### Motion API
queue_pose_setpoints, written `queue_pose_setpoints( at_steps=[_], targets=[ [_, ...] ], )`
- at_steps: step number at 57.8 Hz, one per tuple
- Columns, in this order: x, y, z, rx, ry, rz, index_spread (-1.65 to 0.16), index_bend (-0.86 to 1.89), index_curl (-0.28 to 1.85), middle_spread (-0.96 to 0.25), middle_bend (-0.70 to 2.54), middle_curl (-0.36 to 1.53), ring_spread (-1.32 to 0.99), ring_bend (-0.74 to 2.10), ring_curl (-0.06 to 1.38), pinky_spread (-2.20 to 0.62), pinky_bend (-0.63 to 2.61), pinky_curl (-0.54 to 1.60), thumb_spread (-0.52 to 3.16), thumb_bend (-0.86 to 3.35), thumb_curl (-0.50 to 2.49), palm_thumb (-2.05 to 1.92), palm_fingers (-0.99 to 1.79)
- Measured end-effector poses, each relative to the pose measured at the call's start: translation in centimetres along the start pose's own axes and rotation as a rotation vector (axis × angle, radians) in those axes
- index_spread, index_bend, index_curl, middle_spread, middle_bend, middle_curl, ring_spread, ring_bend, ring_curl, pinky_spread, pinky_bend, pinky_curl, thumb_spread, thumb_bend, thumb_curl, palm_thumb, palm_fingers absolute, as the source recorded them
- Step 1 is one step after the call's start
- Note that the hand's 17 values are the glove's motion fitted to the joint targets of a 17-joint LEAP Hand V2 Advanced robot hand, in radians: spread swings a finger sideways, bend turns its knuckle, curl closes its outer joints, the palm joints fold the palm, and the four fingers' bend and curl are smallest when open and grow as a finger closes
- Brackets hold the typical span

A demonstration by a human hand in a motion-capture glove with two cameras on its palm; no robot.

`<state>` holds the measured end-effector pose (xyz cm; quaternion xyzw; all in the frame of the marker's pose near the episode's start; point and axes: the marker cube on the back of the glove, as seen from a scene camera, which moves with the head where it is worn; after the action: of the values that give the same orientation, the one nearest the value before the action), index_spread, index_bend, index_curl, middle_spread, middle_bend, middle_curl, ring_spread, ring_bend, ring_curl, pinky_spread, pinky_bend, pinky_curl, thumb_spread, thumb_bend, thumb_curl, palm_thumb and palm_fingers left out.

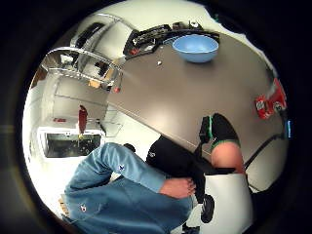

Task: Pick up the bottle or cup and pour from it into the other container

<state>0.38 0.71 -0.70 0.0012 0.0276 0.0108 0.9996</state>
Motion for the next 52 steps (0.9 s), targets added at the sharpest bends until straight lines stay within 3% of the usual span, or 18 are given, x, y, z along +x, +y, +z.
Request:
queue_pose_setpoints(
  at_steps=[32, 52],
  targets=[
    [10.7, 4.6, -2.4, 0.048, 0.059, 0.191, -0.30, 0.14, 0.28, 0.06, 0.19, 0.32, 0.13, 0.28, 0.27, 0.21, 0.33, 0.34, 0.96, -0.03, 0.53, 0.88, 0.35],
    [17.0, 5.5, -0.9, 0.286, -0.268, 0.224, -0.30, 0.08, 0.21, 0.08, 0.20, 0.34, 0.13, 0.36, 0.30, 0.22, 0.42, 0.37, 0.95, -0.04, 0.49, 0.73, 0.24]
  ],
)
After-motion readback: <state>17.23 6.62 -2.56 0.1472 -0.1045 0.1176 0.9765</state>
